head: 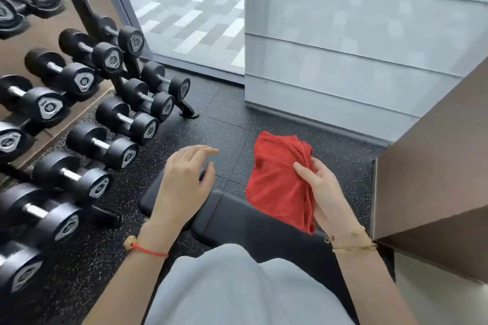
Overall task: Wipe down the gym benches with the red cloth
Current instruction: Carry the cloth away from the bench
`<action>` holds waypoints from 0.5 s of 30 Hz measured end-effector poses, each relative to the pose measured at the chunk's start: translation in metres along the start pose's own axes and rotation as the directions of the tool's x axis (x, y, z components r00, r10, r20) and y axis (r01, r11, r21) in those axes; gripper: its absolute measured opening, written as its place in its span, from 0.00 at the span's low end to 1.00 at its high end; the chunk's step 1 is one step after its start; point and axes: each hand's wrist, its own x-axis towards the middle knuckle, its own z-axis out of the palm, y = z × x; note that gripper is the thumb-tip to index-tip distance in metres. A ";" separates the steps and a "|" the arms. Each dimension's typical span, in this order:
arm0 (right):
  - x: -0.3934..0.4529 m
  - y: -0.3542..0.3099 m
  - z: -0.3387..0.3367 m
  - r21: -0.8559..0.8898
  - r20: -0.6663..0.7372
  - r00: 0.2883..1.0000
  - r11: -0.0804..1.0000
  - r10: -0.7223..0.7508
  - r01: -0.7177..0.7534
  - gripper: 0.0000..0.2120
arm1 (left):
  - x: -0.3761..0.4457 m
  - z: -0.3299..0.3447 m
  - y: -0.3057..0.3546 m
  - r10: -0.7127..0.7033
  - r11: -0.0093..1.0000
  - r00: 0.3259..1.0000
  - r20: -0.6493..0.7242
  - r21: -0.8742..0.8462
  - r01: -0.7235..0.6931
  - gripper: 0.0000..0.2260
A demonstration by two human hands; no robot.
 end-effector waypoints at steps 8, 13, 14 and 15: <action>0.000 -0.014 -0.027 -0.119 0.217 0.968 0.988 0.124 -0.099 0.14 | -0.062 0.002 0.049 -0.261 0.963 0.955 -0.137 0.027 0.267 0.11; -0.009 -0.005 -0.013 -0.217 0.369 0.899 0.963 0.234 -0.161 0.13 | -0.124 -0.009 0.072 -0.436 0.882 0.858 -0.272 0.058 0.467 0.11; -0.012 -0.001 -0.008 -0.244 0.409 0.876 0.955 0.257 -0.167 0.13 | -0.139 -0.012 0.076 -0.472 0.858 0.830 -0.295 0.063 0.510 0.11; -0.015 0.003 -0.001 -0.270 0.448 0.848 0.947 0.281 -0.172 0.13 | -0.153 -0.015 0.079 -0.507 0.831 0.800 -0.320 0.064 0.552 0.11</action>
